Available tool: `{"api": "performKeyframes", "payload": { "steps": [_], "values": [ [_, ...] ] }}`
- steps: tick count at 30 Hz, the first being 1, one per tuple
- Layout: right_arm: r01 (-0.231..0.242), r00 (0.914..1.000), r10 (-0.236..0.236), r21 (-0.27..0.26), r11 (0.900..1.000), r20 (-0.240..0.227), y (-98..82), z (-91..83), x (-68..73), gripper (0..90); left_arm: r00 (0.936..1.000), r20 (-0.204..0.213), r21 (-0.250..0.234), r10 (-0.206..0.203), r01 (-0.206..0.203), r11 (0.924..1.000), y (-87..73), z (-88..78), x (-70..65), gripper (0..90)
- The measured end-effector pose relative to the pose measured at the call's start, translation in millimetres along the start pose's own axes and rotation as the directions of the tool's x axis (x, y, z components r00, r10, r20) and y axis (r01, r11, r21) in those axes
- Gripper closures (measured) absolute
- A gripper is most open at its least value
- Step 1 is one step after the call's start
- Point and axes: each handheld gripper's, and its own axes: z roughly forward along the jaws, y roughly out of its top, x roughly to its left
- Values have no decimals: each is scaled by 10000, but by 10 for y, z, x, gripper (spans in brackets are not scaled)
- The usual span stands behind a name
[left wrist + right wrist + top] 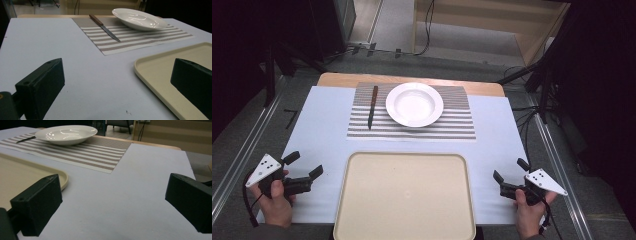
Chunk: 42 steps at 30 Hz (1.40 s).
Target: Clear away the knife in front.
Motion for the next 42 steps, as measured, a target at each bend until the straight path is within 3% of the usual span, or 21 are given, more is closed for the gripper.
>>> {"api": "performKeyframes", "payload": {
  "steps": [10,13,14,19,28,42],
  "values": [
    [103,9999,-103,-61,9999,-129,-4,-1,11,0,9999,-99,247,-122,124,9996,46,10,3,0],
    [114,9998,-115,-47,9999,-156,-3,-1,17,0,9999,-145,282,11,-7,9996,79,16,-26,0],
    [141,9998,-142,-58,9999,-142,-2,1,16,0,9995,-179,326,260,-254,9991,115,29,-60,0],
    [124,9998,-125,-82,9999,-139,-1,9,16,0,9998,-132,209,165,-162,9997,198,59,-104,0],
    [207,9996,-209,-131,9997,-163,-6,-1,29,0,9990,-70,334,446,-443,9985,398,141,-225,0],
    [155,9996,-159,-164,9997,-223,-12,-14,22,0,9978,324,367,571,-583,9976,746,410,-232,0]
  ]
}}
